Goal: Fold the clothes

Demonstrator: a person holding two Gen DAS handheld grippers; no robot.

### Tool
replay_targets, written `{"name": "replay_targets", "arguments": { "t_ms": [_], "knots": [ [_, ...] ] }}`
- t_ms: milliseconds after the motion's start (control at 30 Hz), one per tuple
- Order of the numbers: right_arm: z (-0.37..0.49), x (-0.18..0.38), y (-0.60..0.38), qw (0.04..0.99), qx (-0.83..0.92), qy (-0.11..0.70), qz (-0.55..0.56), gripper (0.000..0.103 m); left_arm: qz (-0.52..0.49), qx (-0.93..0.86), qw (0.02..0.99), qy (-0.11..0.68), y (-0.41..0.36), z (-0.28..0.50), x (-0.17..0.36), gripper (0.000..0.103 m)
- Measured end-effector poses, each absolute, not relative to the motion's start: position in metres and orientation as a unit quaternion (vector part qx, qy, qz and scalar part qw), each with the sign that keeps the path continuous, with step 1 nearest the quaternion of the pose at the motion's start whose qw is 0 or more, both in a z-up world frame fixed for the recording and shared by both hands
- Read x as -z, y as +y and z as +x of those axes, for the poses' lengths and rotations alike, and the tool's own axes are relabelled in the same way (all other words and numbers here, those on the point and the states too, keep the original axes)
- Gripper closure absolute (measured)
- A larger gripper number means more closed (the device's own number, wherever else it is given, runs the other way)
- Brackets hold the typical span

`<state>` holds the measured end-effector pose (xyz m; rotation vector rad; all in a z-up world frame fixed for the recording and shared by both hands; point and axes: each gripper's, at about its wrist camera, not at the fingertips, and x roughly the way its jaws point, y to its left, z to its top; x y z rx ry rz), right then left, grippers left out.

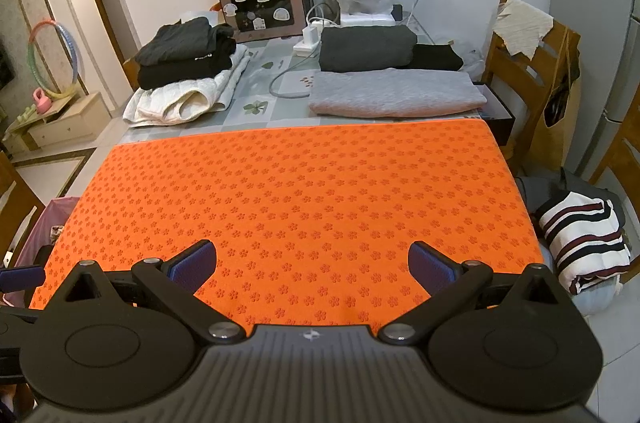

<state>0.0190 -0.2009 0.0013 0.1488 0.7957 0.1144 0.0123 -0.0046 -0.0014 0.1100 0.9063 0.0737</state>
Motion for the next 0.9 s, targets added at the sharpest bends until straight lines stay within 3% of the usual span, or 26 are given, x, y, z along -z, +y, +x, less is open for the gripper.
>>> {"name": "replay_targets", "arguments": {
  "t_ms": [533, 900],
  "knots": [
    [0.034, 0.006, -0.202, 0.913, -0.07, 0.395, 0.071, 0.0, 0.048, -0.049, 0.893, 0.444, -0.007, 0.017, 0.002, 0.003],
    [0.068, 0.004, -0.167, 0.911, -0.099, 0.395, 0.07, 0.001, 0.019, -0.086, 0.892, 0.443, 0.06, 0.03, 0.002, 0.003]
  ]
}}
